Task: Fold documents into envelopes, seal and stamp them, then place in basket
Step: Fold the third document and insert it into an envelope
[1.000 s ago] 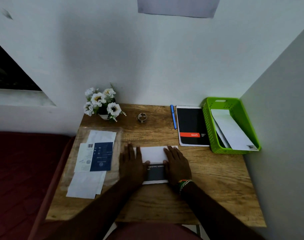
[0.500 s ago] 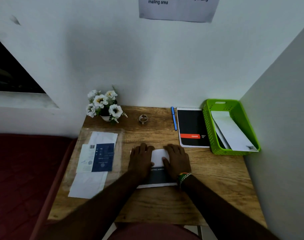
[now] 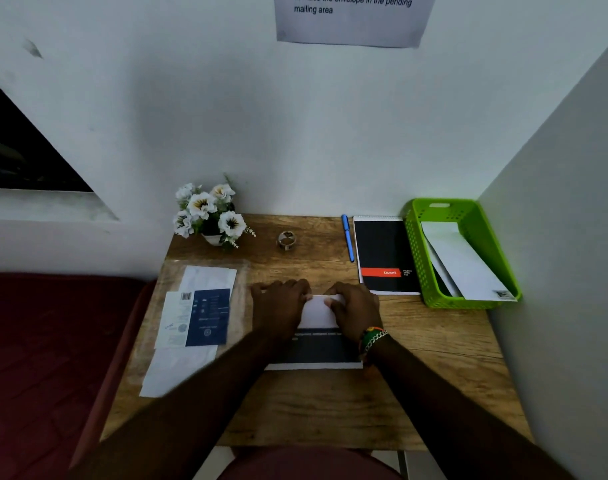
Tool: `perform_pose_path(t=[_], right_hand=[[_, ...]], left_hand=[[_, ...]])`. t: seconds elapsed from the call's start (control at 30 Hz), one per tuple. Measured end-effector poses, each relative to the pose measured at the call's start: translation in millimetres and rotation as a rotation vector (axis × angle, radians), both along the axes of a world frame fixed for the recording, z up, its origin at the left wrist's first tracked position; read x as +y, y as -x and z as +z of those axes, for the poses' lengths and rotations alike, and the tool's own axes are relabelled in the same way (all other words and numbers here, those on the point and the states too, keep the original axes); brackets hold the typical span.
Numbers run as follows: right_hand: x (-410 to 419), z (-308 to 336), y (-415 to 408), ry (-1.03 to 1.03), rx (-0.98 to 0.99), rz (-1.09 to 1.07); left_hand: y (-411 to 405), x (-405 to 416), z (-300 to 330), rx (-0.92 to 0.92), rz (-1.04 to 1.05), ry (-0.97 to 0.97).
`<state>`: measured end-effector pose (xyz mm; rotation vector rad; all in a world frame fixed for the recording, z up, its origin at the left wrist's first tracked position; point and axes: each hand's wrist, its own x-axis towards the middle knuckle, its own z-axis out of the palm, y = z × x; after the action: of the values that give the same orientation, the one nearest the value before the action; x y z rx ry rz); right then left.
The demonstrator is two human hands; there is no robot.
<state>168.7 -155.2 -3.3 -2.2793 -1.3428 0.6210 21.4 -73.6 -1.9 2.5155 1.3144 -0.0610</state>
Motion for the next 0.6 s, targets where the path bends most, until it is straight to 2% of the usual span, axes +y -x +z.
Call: perform_pose_path(t=[0.2,0.3,0.37,0.43,0.6], right_hand=[[-6,1,-10,0.033,-0.039,0.008],[-6,1,-10,0.035,-0.042,-0.019],[-4,2,-9,0.019,-0.016,-0.019],[-1,1,-9,0.016,0.025,-0.016],[1,-6,-21,-0.015,0.021,-0.034]], left_hand=[[41,17,-9,0.036,0.002,-0.041],[47,16,-10,-0.098,0.062,-0.020],[37,13,-5,-0.160,0.030,-0.005],[28,11,-3,-0.140,-0.020,-0.014],[32,20,-4,-0.125,0.016,-0.024]])
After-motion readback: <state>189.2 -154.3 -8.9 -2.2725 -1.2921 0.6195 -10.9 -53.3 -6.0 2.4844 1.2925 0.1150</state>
